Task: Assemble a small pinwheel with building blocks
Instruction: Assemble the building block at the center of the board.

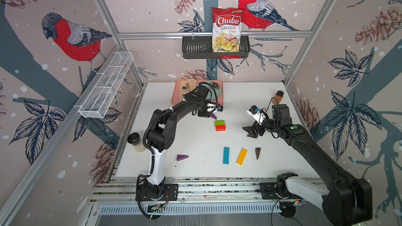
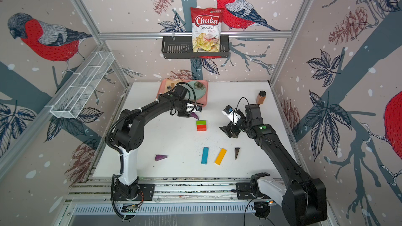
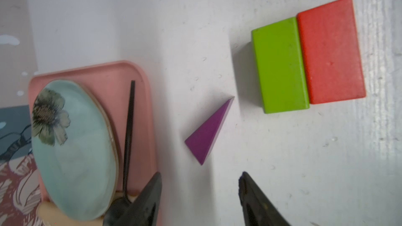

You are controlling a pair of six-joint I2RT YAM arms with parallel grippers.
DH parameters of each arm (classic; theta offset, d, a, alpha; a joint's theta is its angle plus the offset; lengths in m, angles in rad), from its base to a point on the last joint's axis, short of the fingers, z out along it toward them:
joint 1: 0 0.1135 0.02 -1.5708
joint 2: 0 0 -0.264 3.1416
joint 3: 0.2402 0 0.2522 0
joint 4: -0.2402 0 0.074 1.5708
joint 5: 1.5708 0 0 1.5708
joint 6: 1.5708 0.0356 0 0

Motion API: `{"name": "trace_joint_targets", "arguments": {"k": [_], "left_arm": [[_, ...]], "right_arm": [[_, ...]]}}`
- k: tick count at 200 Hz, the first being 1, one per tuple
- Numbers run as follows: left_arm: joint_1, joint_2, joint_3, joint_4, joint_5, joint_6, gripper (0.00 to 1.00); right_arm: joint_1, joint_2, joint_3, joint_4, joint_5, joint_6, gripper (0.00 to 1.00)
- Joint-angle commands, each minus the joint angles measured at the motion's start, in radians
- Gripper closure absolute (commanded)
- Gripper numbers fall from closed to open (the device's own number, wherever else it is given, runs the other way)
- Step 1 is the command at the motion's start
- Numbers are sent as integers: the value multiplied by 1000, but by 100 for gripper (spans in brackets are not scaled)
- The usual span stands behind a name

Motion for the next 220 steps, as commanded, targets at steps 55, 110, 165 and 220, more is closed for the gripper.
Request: {"name": "trace_joint_targets", "arguments": {"k": [55, 110, 165, 220], "left_arm": [[29, 146, 190, 80, -19, -461, 76], [27, 160, 153, 54, -7, -428, 76], [23, 184, 155, 9, -11, -451, 76], [9, 207, 168, -9, 4, -445, 76]], "right_arm": [[-3, 37, 37, 23, -8, 35, 1], [-3, 17, 28, 9, -7, 34, 0], [-1, 13, 27, 4, -9, 33, 1], [-1, 14, 29, -1, -8, 30, 0]]}}
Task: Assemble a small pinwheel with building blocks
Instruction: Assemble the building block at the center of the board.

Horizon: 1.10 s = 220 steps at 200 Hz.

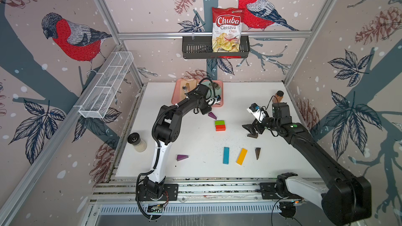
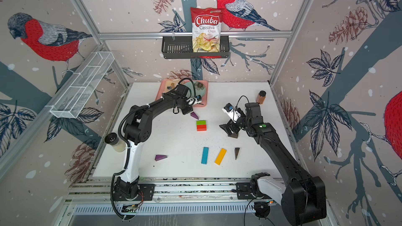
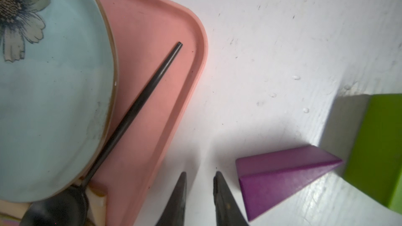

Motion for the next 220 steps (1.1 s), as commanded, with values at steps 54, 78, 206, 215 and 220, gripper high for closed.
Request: {"name": "trace_joint_targets", "arguments": {"k": [54, 78, 206, 215, 220], "left_arm": [[-15, 13, 14, -30, 39, 3, 76], [-16, 14, 17, -36, 51, 4, 76], [-20, 20, 28, -40, 113, 9, 75], [-20, 20, 31, -40, 114, 8, 74], [-21, 20, 31, -38, 110, 4, 74]], "right_arm": [[-1, 1, 1, -8, -7, 6, 0], [-1, 2, 1, -8, -7, 3, 1], [0, 7, 4, -9, -3, 0, 1], [-1, 8, 6, -9, -3, 0, 0], [-1, 7, 6, -9, -3, 0, 0]]}}
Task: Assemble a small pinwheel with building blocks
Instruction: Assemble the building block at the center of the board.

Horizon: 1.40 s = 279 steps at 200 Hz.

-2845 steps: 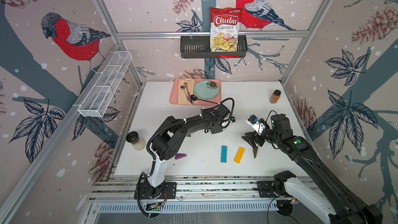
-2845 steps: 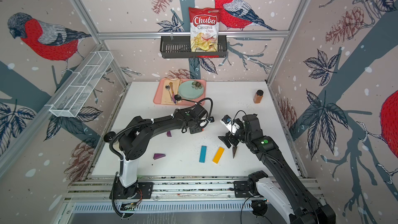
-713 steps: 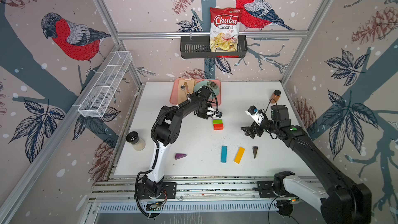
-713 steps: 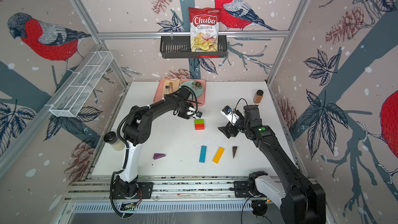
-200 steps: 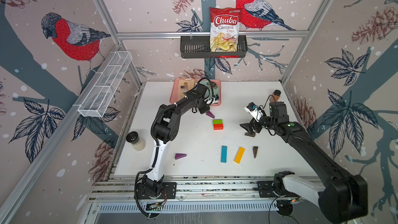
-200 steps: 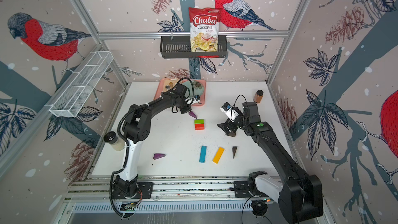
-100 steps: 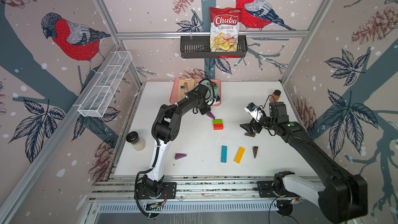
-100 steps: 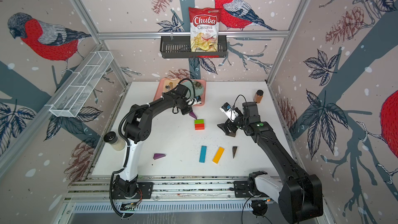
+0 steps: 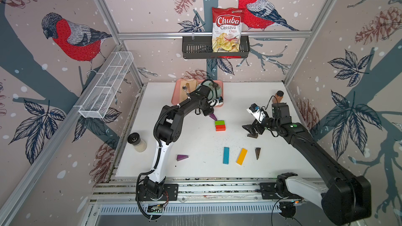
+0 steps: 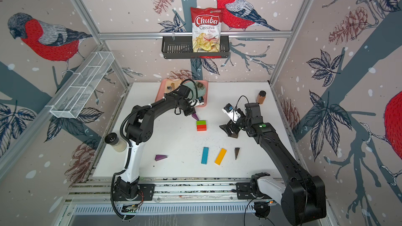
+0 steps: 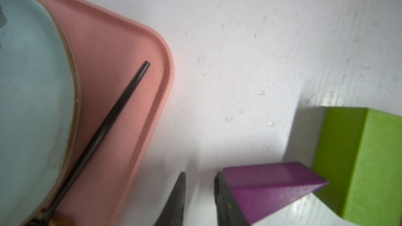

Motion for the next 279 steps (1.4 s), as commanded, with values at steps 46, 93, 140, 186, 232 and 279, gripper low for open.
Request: {"name": "trace_joint_targets", "arguments": {"k": [46, 93, 140, 186, 232, 279], "left_arm": [[-3, 1, 30, -13, 48, -3, 74], [-3, 2, 22, -6, 16, -9, 74], [-3, 6, 17, -1, -42, -35, 74], [-3, -1, 6, -16, 3, -35, 74], [-3, -6, 5, -9, 11, -43, 74], [31, -41, 29, 36, -11, -105, 74]], "right_arm": [[-1, 3, 6, 0, -2, -1, 1], [-1, -1, 6, -4, -1, -1, 1], [-1, -5, 4, -6, 3, 1, 1], [-1, -4, 4, -6, 1, -2, 1], [-1, -4, 3, -3, 2, -2, 0], [-2, -7, 7, -1, 16, 1, 0]]}}
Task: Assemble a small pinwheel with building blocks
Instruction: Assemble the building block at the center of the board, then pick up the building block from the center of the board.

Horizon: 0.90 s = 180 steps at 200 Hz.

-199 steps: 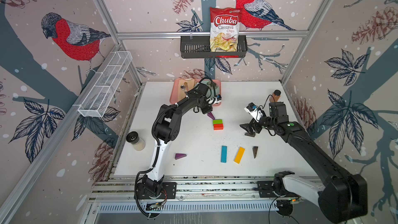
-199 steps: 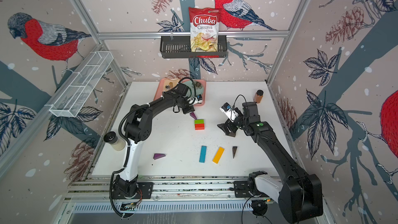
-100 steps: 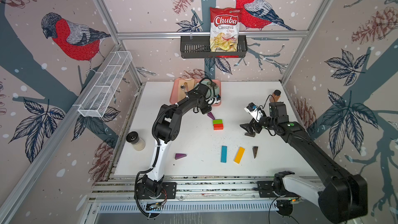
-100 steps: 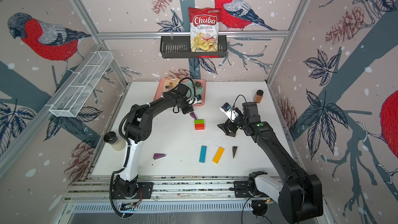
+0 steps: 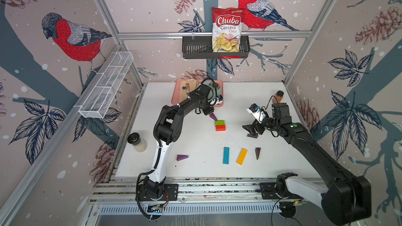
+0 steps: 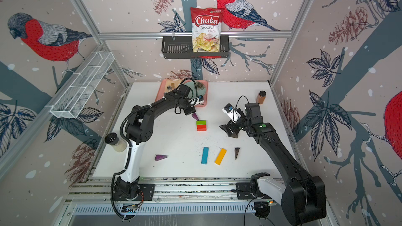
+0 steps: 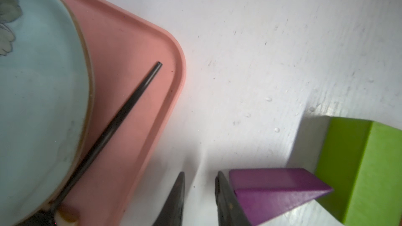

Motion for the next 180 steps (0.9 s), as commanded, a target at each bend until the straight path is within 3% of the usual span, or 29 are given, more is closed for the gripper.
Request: {"name": "trace_joint_targets", "arguments": {"k": [1, 44, 91, 125, 149, 180], "left_arm": [[23, -40, 9, 32, 2, -46, 74], [60, -264, -139, 1, -66, -81, 72], [51, -668, -458, -304, -193, 98, 60], [42, -872, -640, -398, -300, 157, 53], [30, -976, -780, -497, -299, 246, 54], [23, -1174, -963, -512, -205, 365, 52]], "right_arm": [[-2, -6, 7, 2, 7, 1, 0], [1, -19, -3, 17, -7, -20, 1], [38, -40, -41, 93, -35, 0, 1], [87, -15, -68, 144, -40, 1, 1], [136, -11, -74, 146, -17, -2, 1], [188, -36, -101, 169, 20, 32, 0]]}}
